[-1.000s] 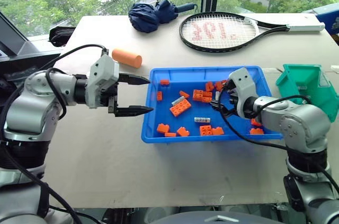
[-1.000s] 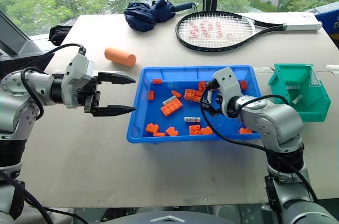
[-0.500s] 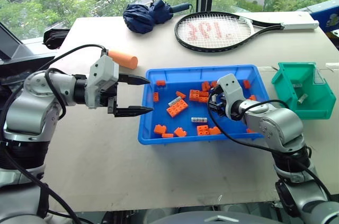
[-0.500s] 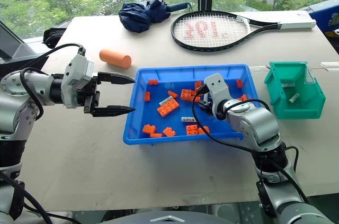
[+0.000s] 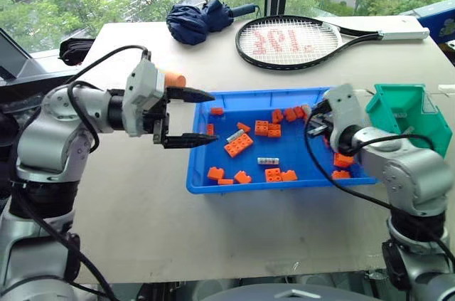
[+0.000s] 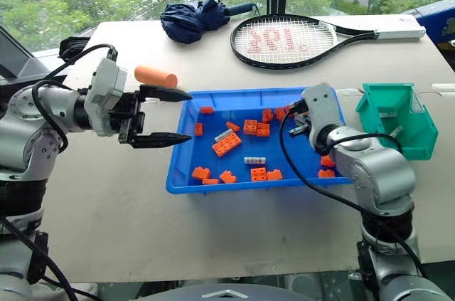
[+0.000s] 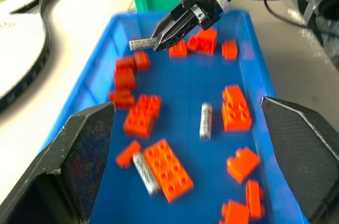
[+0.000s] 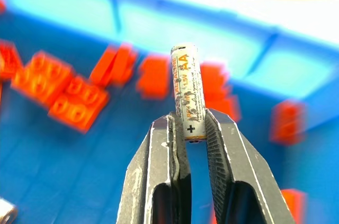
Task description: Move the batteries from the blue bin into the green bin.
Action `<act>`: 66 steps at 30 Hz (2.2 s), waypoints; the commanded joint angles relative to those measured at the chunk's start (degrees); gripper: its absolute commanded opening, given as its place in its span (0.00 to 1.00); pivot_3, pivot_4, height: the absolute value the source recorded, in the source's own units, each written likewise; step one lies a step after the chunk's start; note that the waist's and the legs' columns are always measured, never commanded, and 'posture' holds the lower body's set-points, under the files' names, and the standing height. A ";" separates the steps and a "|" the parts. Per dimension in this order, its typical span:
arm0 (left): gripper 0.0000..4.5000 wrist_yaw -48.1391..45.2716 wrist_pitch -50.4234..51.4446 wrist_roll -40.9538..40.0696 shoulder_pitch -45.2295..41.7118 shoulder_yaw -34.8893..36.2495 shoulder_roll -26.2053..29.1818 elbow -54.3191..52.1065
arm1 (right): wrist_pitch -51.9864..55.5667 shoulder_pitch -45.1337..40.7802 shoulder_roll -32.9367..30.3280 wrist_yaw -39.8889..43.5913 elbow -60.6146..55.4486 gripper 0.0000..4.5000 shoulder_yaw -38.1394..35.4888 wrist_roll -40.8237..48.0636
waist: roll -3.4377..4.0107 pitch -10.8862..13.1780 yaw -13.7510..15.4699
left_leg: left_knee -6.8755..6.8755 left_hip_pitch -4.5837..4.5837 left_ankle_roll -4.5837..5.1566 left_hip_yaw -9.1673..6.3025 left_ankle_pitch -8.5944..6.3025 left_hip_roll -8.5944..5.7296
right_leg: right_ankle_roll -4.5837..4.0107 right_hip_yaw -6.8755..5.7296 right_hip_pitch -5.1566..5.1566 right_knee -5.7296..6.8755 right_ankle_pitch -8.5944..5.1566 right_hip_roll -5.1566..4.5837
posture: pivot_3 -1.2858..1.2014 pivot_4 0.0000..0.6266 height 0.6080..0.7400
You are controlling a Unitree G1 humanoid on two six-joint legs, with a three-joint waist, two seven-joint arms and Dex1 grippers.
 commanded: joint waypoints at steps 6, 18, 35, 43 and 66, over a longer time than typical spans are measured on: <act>1.00 1.41 4.67 -4.05 -9.98 -2.69 -6.68 0.44 | 1.65 2.56 -13.29 5.94 0.85 0.01 -20.77 -0.64 | -0.01 -0.02 0.63 | -0.04 0.05 0.01 0.09 0.00 0.03 | 0.01 0.08 0.00 0.02 0.01 0.01 | 0.52 0.24 1.00; 1.00 -1.13 3.77 -1.11 -11.91 -4.44 -7.13 3.50 | -13.12 9.10 -18.77 8.85 12.51 0.52 -20.67 -3.25 | 0.00 -0.02 0.83 | 0.04 0.07 0.00 0.22 0.00 0.03 | 0.01 0.21 -0.04 0.19 0.01 0.00 | 0.52 0.24 1.00; 1.00 -3.97 -1.47 4.17 11.81 1.43 7.03 -0.56 | -23.05 2.88 -17.03 29.82 6.79 0.98 8.42 8.06 | 0.06 -0.04 -0.10 | -0.02 0.08 0.01 0.22 0.00 0.15 | 0.01 0.22 -0.01 0.02 0.01 0.09 | 0.52 0.24 1.00; 1.00 -2.89 -1.87 4.58 16.99 4.51 9.97 -3.97 | -25.66 -5.30 -12.33 32.28 18.60 0.98 27.09 0.13 | 0.05 -0.03 -0.22 | -0.03 0.05 0.01 0.17 0.00 0.16 | -0.02 0.17 -0.03 -0.06 0.07 0.10 | 0.52 0.24 1.00; 1.00 -0.88 -2.42 4.38 13.79 2.49 8.48 -4.23 | -21.97 -10.58 -7.82 33.76 21.99 0.01 37.41 -6.40 | 0.05 -0.04 -0.42 | -0.04 0.04 0.00 0.14 0.00 0.17 | -0.02 0.15 -0.05 -0.05 0.07 0.13 | 0.52 0.24 1.00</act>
